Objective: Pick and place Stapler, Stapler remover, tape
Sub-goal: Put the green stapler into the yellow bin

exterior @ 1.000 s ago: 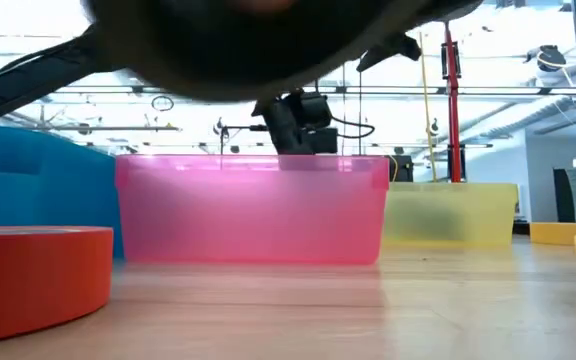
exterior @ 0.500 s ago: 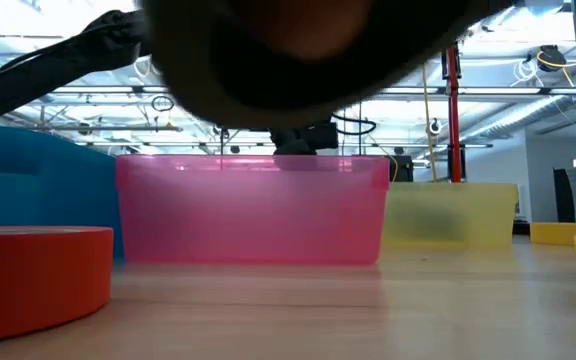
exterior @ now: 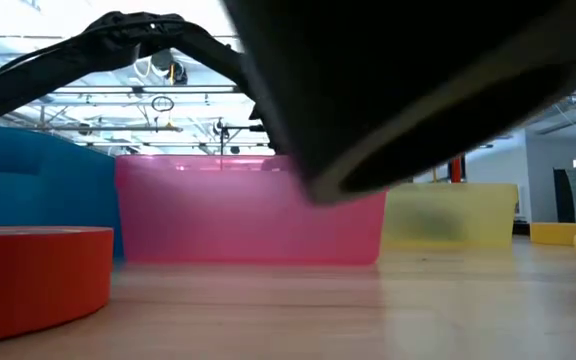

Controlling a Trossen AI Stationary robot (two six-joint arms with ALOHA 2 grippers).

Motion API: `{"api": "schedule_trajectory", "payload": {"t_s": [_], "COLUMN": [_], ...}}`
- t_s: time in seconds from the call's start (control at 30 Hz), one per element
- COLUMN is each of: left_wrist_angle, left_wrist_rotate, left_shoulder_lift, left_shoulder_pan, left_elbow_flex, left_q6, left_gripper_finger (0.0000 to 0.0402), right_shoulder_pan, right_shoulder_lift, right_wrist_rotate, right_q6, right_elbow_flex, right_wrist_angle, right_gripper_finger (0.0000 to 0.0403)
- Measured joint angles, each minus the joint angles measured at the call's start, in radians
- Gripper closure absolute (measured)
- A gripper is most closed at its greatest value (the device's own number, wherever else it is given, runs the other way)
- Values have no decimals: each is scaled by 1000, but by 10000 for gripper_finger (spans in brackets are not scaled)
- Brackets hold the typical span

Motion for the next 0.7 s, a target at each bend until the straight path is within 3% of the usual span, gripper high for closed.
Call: {"api": "schedule_trajectory", "payload": {"t_s": [0.53, 0.7], "left_wrist_angle": [46, -7], "left_wrist_rotate": [21, -57], "left_shoulder_lift": [2, -11], "left_shoulder_pan": [36, 58], "left_elbow_flex": [-55, -55], "left_q6": [-110, -235], "left_gripper_finger": [257, 257], "right_shoulder_pan": [0, -13], "right_shoulder_lift": [0, 0], "right_wrist_rotate": [0, -4], "right_q6": [0, 2], "right_elbow_flex": [0, 0], "right_wrist_angle": [0, -1], "right_gripper_finger": [277, 277]}}
